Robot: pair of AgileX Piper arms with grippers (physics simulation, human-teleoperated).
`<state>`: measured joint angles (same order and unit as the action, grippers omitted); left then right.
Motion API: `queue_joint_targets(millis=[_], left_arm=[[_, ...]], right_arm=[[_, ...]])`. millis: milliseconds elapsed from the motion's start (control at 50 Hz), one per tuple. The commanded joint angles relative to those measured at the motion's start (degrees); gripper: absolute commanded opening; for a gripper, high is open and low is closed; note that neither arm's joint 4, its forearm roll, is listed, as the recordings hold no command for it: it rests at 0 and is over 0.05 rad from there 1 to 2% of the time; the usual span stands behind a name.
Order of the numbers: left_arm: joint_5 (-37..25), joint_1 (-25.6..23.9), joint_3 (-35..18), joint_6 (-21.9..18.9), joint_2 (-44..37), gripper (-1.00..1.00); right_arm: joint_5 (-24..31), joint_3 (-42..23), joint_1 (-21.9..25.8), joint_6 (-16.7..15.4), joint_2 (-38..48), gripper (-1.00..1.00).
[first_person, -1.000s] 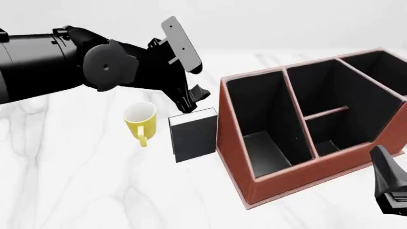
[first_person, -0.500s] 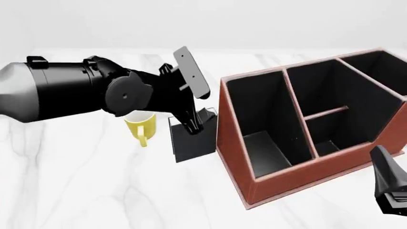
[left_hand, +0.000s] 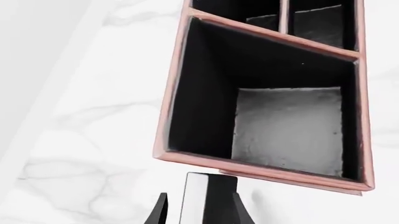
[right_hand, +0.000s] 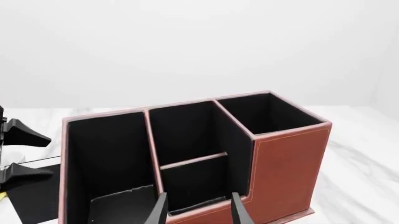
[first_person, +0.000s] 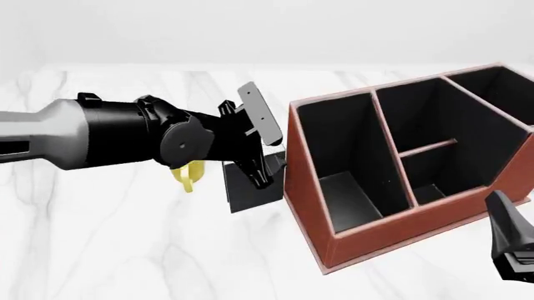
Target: Pick up the book and place it in the back compartment of the caddy.
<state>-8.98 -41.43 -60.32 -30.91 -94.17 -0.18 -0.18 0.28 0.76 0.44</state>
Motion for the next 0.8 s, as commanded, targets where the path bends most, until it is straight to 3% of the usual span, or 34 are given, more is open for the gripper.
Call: queue_joint_targets(millis=[20, 300, 800], left_arm=[[1.49, 0.30, 0.92, 0.36, -2.00, 1.00], [2.19, 4.73, -0.03, -2.40, -5.38, 1.00], [6.12, 3.31, 3.17, -1.14, -7.05, 1.00]], right_arm=[[-0.18, 0.02, 0.02, 0.05, 0.24, 1.00], [-0.17, 0.07, 0.00, -0.15, 0.29, 1.00], [0.18, -0.13, 0.13, 0.09, -0.31, 1.00]])
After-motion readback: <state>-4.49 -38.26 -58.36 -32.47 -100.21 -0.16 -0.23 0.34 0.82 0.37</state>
